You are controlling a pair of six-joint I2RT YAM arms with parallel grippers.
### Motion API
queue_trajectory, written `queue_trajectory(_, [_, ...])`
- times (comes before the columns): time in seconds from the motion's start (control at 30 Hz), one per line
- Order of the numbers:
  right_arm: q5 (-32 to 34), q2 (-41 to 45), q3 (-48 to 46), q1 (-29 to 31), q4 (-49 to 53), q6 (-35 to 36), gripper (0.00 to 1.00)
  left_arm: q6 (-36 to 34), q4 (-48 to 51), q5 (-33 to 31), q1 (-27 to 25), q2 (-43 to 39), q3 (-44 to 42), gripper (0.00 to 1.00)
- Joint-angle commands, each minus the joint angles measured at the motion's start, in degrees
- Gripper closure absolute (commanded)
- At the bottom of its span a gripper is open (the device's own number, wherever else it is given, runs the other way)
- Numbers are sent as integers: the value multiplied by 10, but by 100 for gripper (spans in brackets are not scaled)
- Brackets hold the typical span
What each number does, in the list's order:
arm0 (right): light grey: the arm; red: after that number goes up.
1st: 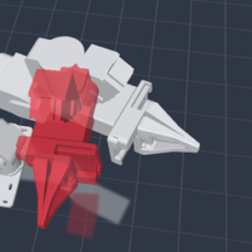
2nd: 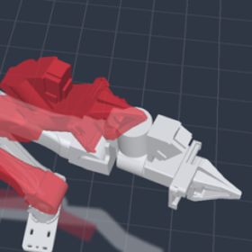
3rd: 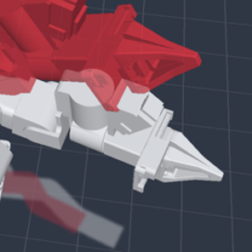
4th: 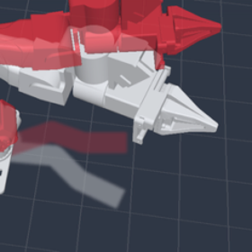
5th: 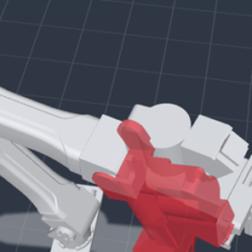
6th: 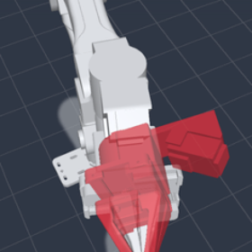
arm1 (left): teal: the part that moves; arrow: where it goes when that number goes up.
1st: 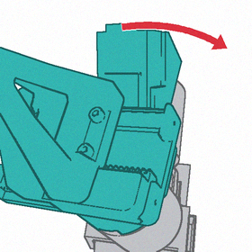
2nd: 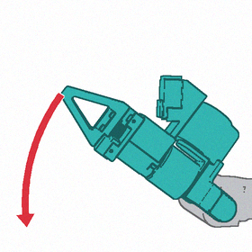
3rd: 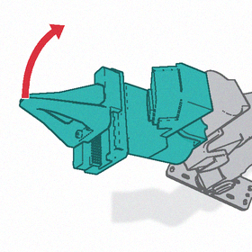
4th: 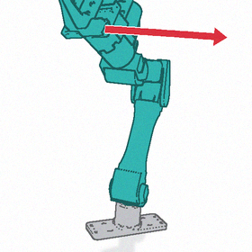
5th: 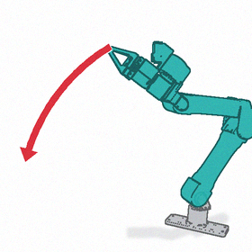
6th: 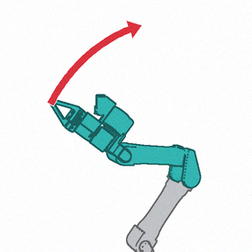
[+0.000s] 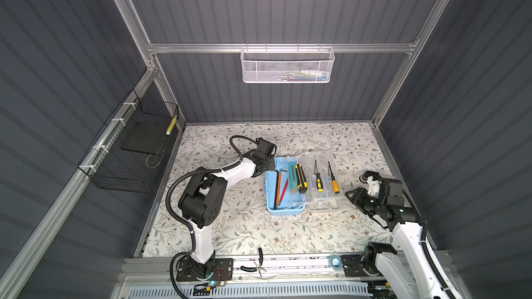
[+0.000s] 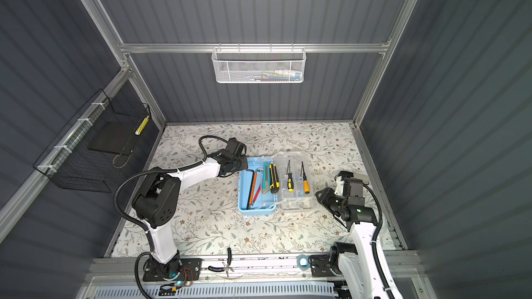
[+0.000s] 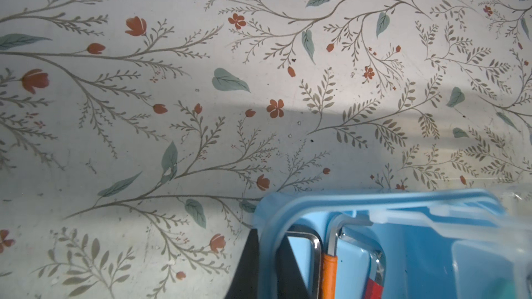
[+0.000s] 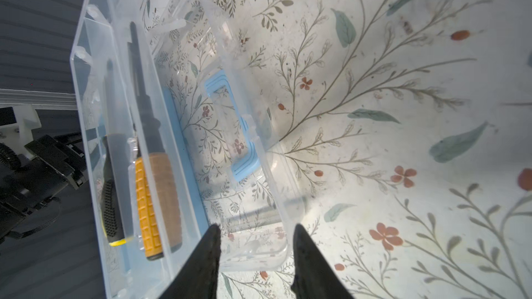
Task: Pack the tool kit
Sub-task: 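Move the right gripper to the edge of the open clear lid, then close the right gripper on the clear lid edge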
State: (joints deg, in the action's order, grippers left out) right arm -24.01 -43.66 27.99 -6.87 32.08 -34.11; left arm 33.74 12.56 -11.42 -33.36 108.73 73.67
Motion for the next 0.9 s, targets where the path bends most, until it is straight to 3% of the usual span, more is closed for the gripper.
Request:
queue_trajectory(0.0, [-13, -20, -13, 0, -19, -3, 58, 12, -17, 7, 6, -22, -8, 100])
queue_trajectory(0.5, [10, -118, -54, 61, -123, -24, 63, 23, -39, 46, 10, -9, -5, 100])
queue_trajectory(0.87, [31, -125, -67, 68, -139, -27, 84, 27, -44, 57, 11, -6, -5, 100])
